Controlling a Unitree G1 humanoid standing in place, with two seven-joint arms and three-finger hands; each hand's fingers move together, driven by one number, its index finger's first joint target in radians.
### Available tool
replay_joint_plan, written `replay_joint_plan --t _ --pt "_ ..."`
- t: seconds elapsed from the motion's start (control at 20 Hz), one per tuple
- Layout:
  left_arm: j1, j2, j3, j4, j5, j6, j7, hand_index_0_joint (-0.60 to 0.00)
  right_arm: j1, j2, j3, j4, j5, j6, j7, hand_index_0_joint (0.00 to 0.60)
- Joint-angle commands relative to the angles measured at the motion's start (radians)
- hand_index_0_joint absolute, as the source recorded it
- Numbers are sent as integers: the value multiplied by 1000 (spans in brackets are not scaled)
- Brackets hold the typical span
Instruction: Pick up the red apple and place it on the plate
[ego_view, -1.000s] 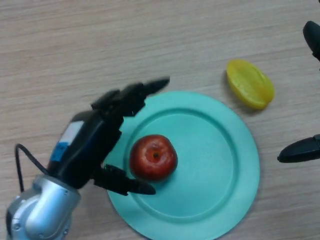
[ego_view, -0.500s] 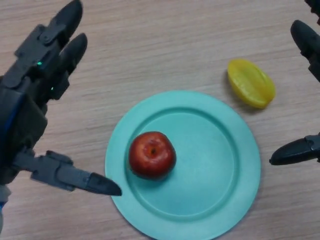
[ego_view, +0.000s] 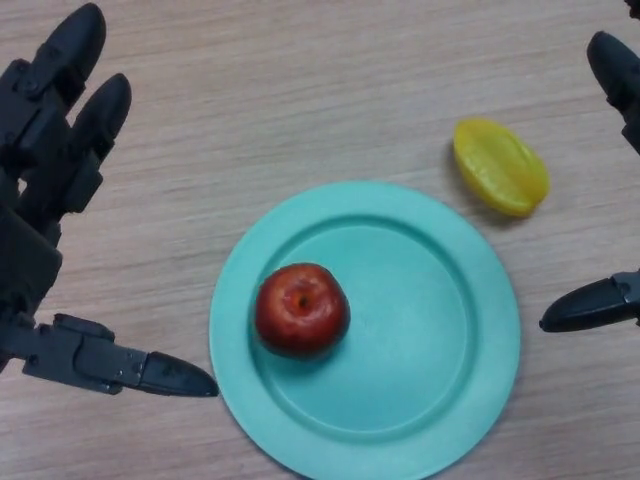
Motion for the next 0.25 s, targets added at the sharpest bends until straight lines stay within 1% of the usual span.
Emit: replay_joint_plan --t 0.05,0.25 --pt "-13 36 73 -55 -16 -72 34 0 -15 -16 -43 -61 81 -107 -21 0" --pt "-15 34 79 -70 -17 -58 38 0 -14 -24 -46 -90 110 -89 -32 0"
